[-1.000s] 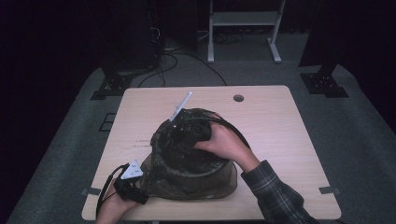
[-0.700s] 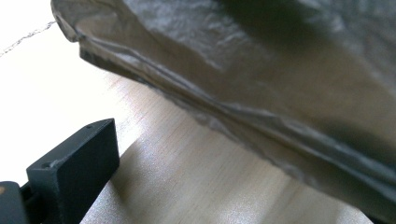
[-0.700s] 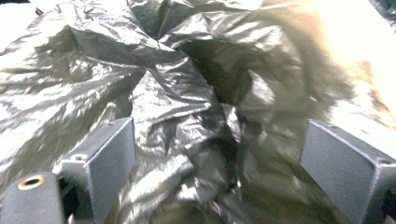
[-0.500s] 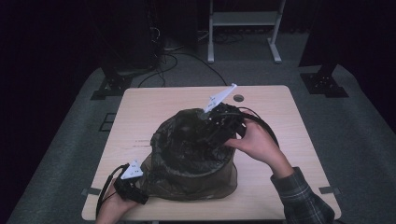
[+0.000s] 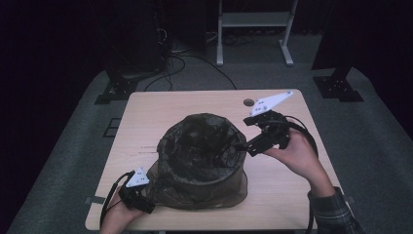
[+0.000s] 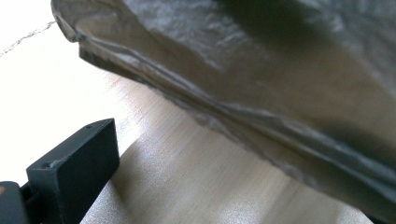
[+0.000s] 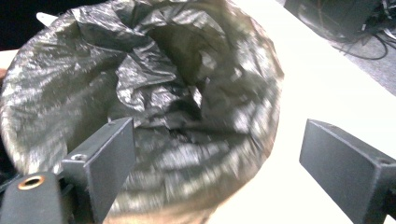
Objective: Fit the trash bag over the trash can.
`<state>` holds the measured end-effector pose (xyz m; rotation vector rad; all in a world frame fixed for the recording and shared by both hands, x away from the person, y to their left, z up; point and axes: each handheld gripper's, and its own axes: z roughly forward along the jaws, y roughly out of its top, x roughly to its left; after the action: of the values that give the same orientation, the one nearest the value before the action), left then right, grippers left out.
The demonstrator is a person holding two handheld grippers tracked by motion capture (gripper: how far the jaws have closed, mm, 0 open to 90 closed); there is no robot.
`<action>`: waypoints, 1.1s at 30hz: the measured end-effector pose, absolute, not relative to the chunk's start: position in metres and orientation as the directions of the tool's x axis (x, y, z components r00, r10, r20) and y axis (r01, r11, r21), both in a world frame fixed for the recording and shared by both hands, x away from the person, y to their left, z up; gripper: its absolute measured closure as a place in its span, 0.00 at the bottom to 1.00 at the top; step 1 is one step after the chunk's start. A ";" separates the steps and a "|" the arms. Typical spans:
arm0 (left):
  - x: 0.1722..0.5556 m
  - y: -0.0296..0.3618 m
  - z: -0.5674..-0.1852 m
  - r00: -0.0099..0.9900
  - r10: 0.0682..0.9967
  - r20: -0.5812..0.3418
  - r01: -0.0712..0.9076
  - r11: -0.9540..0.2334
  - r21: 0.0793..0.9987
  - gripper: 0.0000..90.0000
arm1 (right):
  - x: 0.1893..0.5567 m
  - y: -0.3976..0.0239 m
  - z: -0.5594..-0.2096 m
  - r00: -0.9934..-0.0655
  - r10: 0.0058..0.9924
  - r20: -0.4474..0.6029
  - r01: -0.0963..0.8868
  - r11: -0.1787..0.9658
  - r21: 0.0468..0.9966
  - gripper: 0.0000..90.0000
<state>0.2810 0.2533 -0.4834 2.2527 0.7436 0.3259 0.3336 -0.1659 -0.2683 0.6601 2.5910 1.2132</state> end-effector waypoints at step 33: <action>0.281 0.253 -0.483 0.801 0.599 0.011 0.414 -0.567 0.712 0.00 | 0.315 -0.279 -0.386 -0.747 0.663 0.052 0.445 0.441 0.779 0.10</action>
<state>0.2809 0.2533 -0.4834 2.2537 0.7437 0.3253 0.3150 -0.2787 -0.3859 0.9591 2.4336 1.1977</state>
